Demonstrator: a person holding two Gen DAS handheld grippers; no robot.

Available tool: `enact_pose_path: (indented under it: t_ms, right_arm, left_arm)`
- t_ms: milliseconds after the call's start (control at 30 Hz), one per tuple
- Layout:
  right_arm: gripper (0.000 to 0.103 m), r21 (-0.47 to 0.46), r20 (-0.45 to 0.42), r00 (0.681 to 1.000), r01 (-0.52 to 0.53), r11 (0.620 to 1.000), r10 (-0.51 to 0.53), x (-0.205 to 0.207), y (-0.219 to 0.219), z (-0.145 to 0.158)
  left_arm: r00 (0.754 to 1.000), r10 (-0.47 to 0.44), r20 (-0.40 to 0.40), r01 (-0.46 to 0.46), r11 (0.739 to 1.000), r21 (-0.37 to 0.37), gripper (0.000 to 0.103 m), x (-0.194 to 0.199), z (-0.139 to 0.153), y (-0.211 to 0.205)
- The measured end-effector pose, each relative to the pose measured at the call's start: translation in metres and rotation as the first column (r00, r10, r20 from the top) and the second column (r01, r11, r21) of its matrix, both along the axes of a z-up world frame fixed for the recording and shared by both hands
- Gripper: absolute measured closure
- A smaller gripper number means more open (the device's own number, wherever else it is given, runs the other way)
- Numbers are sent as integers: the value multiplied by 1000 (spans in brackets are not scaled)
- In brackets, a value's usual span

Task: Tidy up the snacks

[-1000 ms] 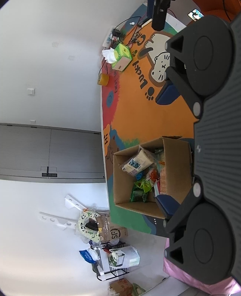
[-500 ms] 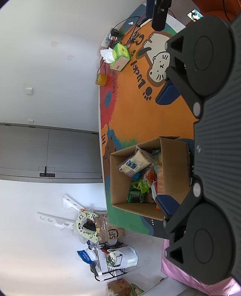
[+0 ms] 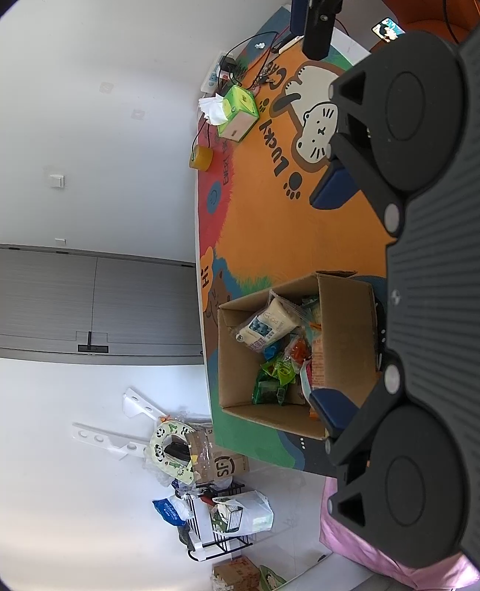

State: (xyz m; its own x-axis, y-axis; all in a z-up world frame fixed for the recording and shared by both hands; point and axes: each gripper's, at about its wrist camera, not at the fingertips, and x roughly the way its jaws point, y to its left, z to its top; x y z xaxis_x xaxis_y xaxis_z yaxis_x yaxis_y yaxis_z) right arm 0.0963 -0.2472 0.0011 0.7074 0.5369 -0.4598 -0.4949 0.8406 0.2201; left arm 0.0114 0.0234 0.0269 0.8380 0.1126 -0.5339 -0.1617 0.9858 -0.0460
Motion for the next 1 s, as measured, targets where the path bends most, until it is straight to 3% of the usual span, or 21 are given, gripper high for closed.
enact_pose_path:
  t_ms: [1000]
  right_arm:
    - [0,-2,0,1000,-1,1000,1,-2,0,0]
  left_arm:
    - [1000,6,2,-6,1000,0,0,0,-2,2]
